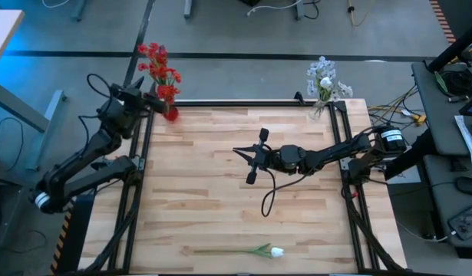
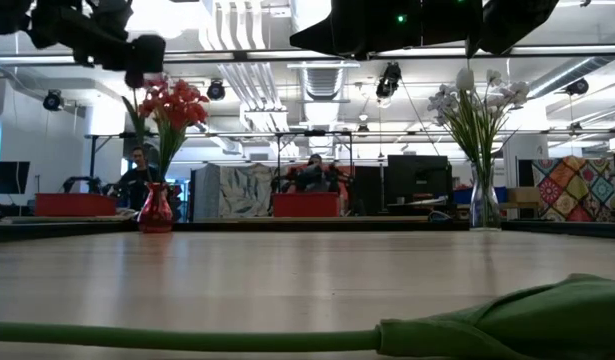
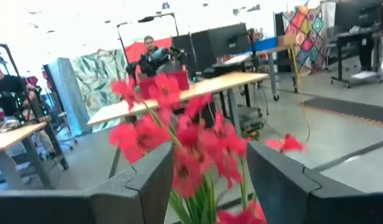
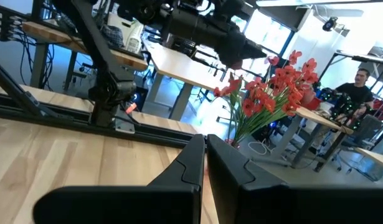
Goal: Sort flowers into vase by color
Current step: Put the dark red tulip into the red flower vase, then put the white tulip into the transparent flower vase
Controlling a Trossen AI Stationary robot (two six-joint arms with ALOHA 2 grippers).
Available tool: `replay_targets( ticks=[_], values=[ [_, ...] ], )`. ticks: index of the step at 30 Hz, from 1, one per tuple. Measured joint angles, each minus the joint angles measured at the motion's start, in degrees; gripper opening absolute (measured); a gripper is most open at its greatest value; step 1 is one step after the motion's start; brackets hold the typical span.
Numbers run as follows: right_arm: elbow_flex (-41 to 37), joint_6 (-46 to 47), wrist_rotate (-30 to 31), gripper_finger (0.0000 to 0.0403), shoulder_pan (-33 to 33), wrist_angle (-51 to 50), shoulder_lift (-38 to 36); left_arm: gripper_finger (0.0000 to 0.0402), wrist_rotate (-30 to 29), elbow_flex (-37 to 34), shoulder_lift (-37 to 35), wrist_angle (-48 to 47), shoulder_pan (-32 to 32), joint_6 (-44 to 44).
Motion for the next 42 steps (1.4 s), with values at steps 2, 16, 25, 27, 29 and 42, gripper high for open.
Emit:
replay_targets(
  ticks=[2,16,25,27,29,42],
  values=[
    [0.0,0.02,0.0,0.0012,0.0,-0.04,-0.01,0.0186,0.18,1.67,-0.82,-1.11,0.0,0.07],
    [0.0,0.73,0.0,0.0012,0.0,-0.08,-0.01,0.0164,17.55,10.0,-5.14,-12.26,-1.15,-2.33],
    [0.04,1.89,-0.02,0.0012,0.23,-6.05,-1.09,0.0078,35.28,6.52,-8.43,-12.24,-13.32,-0.34],
    [0.04,3.23,0.01,0.0012,0.65,-9.65,-2.38,0.0061,35.19,5.38,-8.54,-12.18,-18.86,1.17],
    [0.04,4.31,-0.02,0.0012,1.4,-13.1,-3.69,0.0047,33.92,4.49,-8.07,-12.21,-25.17,2.74],
    [-1.93,8.25,0.24,0.0012,6.2,-22.86,-7.6,0.0011,6.1,0.92,9.92,-2.59,-63.24,6.82]
  ],
)
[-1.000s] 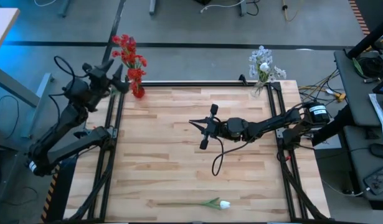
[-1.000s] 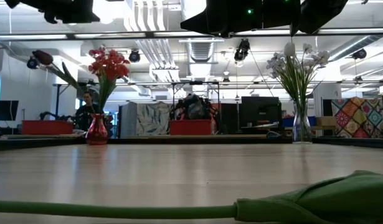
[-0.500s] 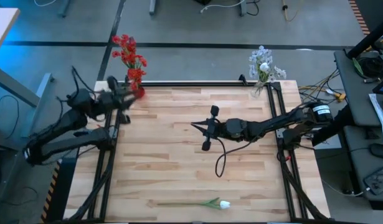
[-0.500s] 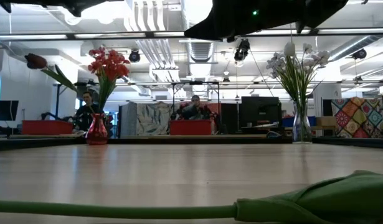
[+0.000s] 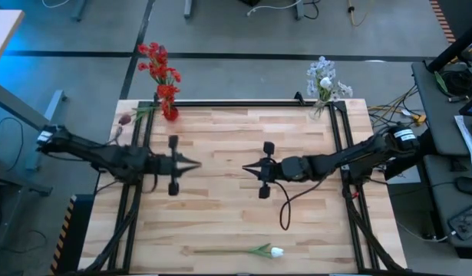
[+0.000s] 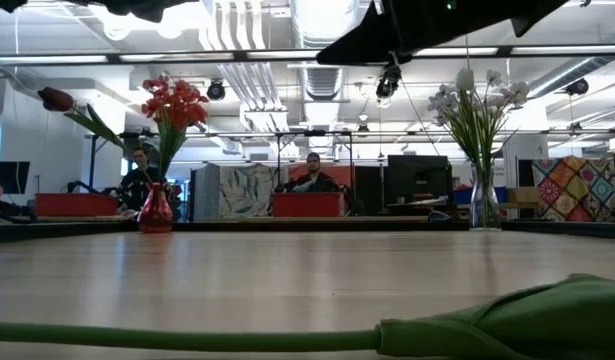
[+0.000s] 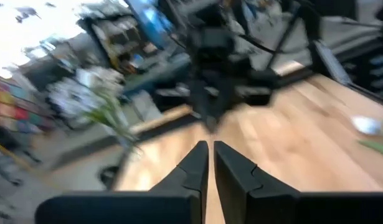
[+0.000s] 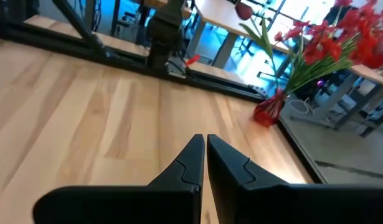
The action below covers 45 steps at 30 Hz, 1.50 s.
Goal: Sort flowers into vase by color
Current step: Put the white tulip into the transparent flower vase
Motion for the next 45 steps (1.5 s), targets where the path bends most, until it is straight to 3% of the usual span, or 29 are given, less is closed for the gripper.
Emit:
replay_targets(
  ticks=[7,13,23,31,39,45],
  values=[
    [-2.06,2.49,0.03,0.0012,0.67,0.11,0.0,0.0,-0.61,0.0,9.04,1.3,-2.18,-11.3],
    [-2.6,2.98,0.02,0.0012,1.38,0.18,0.02,0.0,3.54,0.07,15.24,0.49,-3.46,-18.39],
    [-2.88,4.03,0.02,0.0012,1.82,0.12,0.28,0.0,4.57,4.35,27.79,-0.9,-13.93,-24.62],
    [-2.88,6.87,-0.12,0.0012,2.11,0.12,0.31,0.0,4.54,14.61,40.94,-5.07,-20.28,-29.18],
    [-2.88,8.47,-0.21,0.0012,3.98,-0.17,0.31,0.0,-0.82,32.15,55.84,-22.34,-27.43,-33.02],
    [-2.88,9.58,0.2,0.0012,6.16,0.05,0.31,0.0,4.16,40.76,63.99,-26.4,-29.71,-37.78]
  ],
)
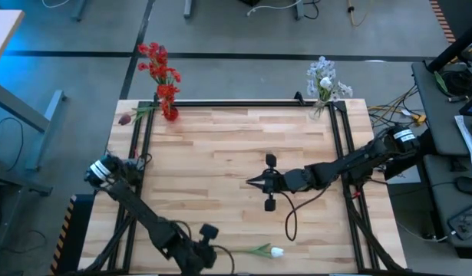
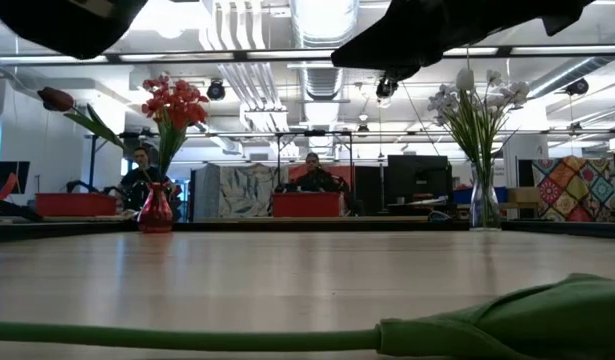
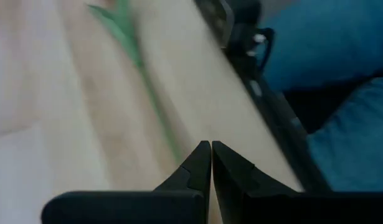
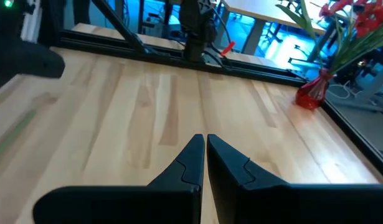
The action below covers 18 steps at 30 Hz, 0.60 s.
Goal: Sort flowers into vase by color
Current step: Put the white tulip into the transparent flower vase
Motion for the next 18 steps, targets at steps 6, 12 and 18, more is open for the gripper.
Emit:
replay_targets(
  ticks=[6,12,18],
  values=[
    [-0.02,1.94,0.06,0.0012,1.39,0.11,0.0,0.0,-0.03,6.75,5.75,-4.09,-0.46,-6.44],
    [-0.02,3.27,0.18,0.0012,2.49,0.24,0.0,0.0015,-3.71,13.12,10.69,-14.01,-0.23,-13.45],
    [-0.02,3.32,1.58,0.0012,2.81,0.52,0.0,0.0076,-5.14,17.43,14.67,-20.43,0.02,-15.82]
  ],
)
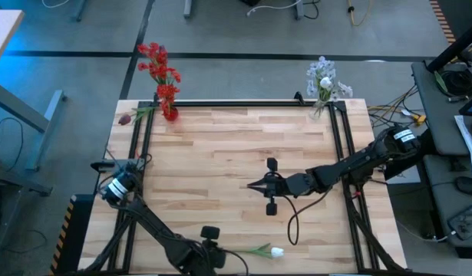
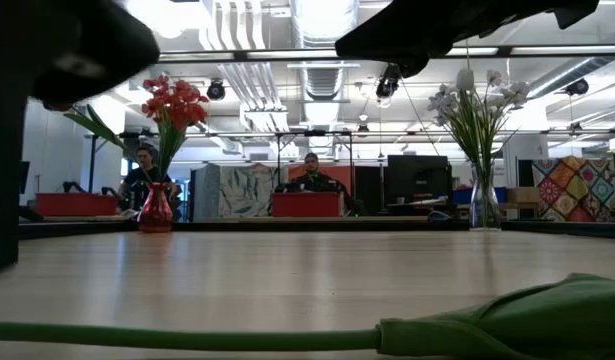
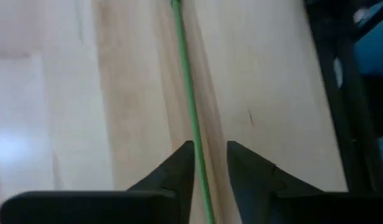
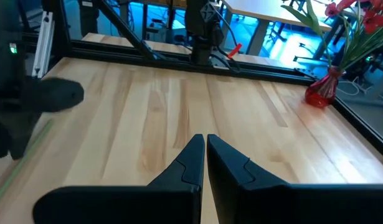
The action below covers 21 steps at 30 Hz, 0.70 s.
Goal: Sort flowers into vase by color
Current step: Put the white tulip into the transparent flower vase
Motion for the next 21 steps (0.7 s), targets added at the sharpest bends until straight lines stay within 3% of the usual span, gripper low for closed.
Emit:
replay_targets(
  ticks=[5,8,11,16,21],
  values=[
    [0.0,-0.54,-0.01,0.0012,0.0,-0.01,0.0,0.0118,2.66,0.02,1.55,-0.96,0.66,-0.45],
    [0.0,-0.66,-0.01,0.0012,0.0,0.0,0.0,0.0122,2.71,-0.05,1.55,-2.28,1.45,-0.45],
    [0.0,-0.92,-0.01,0.0012,0.0,-0.16,0.0,0.01,2.98,-0.03,1.55,-3.23,2.21,-0.4],
    [0.0,-2.03,-0.01,0.0012,0.0,-1.49,-0.01,0.0013,2.68,-1.2,1.39,-3.24,2.46,1.21],
    [0.0,-3.38,-0.01,0.0012,-0.02,-2.88,-0.09,0.0003,1.98,-3.27,0.95,-2.72,2.49,1.59]
  ],
)
